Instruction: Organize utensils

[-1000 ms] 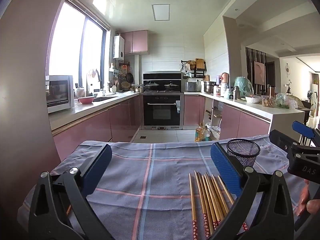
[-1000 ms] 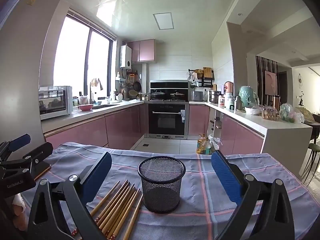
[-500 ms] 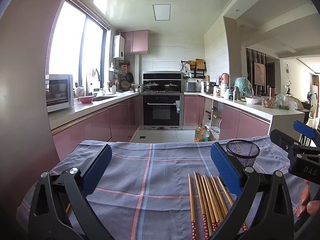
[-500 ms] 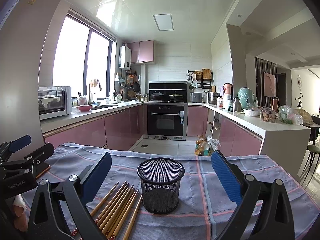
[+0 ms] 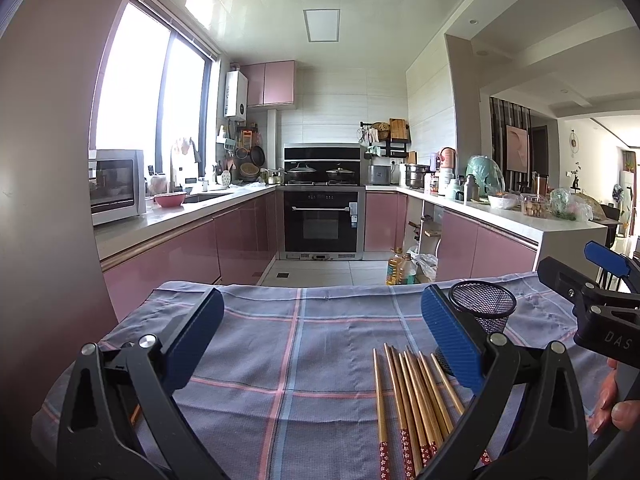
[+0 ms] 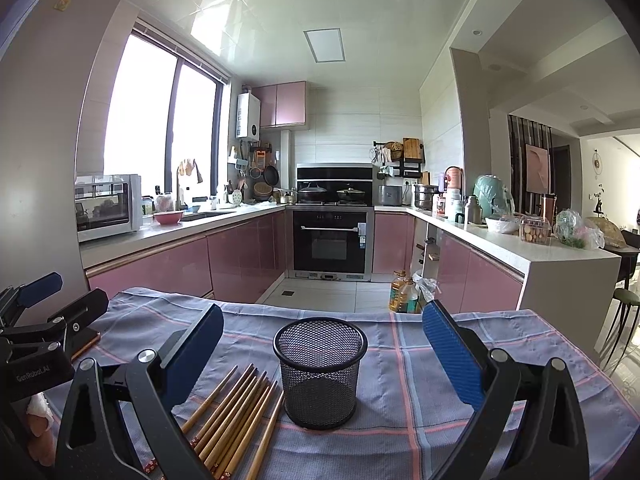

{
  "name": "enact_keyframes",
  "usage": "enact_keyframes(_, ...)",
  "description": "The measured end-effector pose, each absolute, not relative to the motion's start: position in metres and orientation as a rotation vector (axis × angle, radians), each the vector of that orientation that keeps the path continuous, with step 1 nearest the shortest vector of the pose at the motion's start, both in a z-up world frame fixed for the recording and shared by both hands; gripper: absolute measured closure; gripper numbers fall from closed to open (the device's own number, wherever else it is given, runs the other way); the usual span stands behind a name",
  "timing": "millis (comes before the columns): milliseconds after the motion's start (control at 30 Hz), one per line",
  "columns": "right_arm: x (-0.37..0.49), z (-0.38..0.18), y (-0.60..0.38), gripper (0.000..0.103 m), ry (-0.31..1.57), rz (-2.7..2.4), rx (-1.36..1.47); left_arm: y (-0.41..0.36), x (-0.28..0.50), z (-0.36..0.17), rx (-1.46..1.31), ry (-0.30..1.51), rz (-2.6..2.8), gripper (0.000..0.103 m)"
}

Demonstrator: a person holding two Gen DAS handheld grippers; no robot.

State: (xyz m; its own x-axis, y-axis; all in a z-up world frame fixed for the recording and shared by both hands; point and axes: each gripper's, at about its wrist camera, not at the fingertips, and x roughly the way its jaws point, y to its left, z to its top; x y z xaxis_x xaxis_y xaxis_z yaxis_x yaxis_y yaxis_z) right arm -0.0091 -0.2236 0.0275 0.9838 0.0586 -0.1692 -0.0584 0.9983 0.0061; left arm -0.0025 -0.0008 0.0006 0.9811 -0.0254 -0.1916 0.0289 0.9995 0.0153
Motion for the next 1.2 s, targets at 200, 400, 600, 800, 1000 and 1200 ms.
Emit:
enact_keyframes(200,-0.008,0.0278,-0.2233,0.007,0.171,0.059,0.003,-0.0009,-0.0025,0.0005,0.017,0.192,-0.027,0.006)
enact_keyframes(400,-0.0079,0.0282,-0.2233,0.007,0.172,0.058,0.003,-0.0012,-0.0027,0.0005,0.019,0.192,-0.027,0.006)
enact_keyframes(600,-0.0081,0.0281,-0.2233,0.007,0.172,0.059,0.005,-0.0016,-0.0025,-0.0003,0.017,0.191,-0.027,0.006)
enact_keyframes(800,-0.0082,0.0273,-0.2226,0.007,0.175,0.061,0.008,-0.0012,-0.0029,-0.0004,0.017,0.191,-0.027,0.006)
enact_keyframes(1000,-0.0081,0.0273,-0.2227,0.007,0.175,0.061,0.009,-0.0015,-0.0025,-0.0008,0.018,0.191,-0.027,0.006)
enact_keyframes(1200,-0.0072,0.0259,-0.223,0.007,0.18,0.063,0.01,-0.0011,-0.0026,-0.0012,0.017,0.191,-0.027,0.006)
